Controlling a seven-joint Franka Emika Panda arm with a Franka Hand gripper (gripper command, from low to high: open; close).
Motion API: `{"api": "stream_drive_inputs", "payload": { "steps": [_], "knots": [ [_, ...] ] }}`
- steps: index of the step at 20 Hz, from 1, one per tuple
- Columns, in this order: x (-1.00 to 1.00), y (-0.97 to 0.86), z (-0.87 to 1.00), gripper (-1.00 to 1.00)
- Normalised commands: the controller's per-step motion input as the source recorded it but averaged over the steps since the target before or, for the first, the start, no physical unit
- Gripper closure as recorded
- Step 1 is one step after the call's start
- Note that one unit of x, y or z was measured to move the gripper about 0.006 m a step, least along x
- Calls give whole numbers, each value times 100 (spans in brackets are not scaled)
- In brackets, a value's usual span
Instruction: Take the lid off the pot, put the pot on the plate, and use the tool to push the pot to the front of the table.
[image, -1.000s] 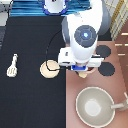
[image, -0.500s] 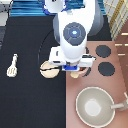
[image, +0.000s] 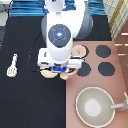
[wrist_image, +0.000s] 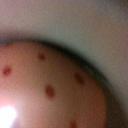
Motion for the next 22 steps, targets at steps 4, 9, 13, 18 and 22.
{"api": "stream_drive_inputs", "payload": {
  "steps": [4, 9, 13, 18, 22],
  "knots": [
    [-70, -44, -16, 100],
    [-93, -26, -42, 100],
    [-98, -27, -45, 100],
    [-81, -57, -25, 100],
    [-57, -74, -12, 100]
  ]
}}
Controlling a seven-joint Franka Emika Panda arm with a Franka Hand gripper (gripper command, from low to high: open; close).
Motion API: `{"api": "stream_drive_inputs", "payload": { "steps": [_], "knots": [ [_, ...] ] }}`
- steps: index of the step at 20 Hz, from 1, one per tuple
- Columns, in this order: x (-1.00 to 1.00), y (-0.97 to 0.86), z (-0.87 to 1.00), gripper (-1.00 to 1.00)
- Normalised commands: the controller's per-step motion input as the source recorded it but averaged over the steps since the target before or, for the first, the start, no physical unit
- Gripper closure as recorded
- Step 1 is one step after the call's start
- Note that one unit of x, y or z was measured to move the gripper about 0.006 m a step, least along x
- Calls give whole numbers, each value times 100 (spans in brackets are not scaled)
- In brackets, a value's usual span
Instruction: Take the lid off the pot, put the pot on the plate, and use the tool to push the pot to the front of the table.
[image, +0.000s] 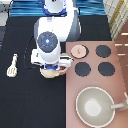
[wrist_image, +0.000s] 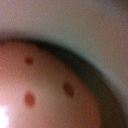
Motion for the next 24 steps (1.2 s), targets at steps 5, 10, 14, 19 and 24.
{"api": "stream_drive_inputs", "payload": {
  "steps": [5, 10, 14, 19, 24],
  "knots": [
    [-41, -83, -4, 100],
    [-81, -46, -55, 100],
    [-92, 2, -66, 100],
    [-34, 23, -24, 100],
    [33, -13, 2, 100]
  ]
}}
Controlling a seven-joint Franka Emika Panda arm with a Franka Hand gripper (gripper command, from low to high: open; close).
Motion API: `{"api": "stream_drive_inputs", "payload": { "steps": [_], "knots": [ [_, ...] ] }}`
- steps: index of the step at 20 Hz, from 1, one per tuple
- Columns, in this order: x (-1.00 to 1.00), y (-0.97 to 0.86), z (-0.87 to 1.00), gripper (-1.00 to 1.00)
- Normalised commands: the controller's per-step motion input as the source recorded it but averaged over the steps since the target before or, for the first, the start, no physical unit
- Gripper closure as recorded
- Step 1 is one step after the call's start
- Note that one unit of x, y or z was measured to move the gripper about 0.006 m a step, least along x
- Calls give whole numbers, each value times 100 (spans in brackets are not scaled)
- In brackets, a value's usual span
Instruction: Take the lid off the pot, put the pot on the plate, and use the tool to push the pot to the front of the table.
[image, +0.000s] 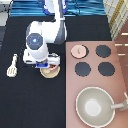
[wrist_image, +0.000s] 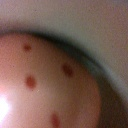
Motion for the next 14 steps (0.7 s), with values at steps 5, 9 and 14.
{"api": "stream_drive_inputs", "payload": {
  "steps": [5, 9, 14],
  "knots": [
    [8, -49, -3, 100],
    [-44, -13, -14, 100],
    [-35, 9, 5, -100]
  ]
}}
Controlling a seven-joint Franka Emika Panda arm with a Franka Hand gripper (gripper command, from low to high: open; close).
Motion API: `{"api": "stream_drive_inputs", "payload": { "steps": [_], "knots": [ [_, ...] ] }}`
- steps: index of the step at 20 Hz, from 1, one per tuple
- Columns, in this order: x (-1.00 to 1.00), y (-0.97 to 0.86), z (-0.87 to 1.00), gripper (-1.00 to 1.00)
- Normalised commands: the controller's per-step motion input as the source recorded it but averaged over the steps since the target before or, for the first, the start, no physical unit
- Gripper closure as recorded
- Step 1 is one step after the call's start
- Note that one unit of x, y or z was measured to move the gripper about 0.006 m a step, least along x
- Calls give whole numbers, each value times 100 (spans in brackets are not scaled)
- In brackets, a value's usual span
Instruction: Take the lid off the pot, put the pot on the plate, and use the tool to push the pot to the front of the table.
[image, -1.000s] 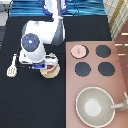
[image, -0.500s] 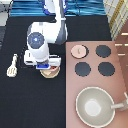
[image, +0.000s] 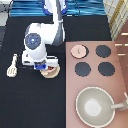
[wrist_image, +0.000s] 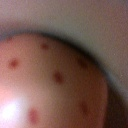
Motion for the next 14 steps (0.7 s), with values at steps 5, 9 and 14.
{"api": "stream_drive_inputs", "payload": {
  "steps": [5, 9, 14],
  "knots": [
    [-6, 12, 22, -100],
    [-3, -3, 58, -100],
    [-39, -19, 87, -100]
  ]
}}
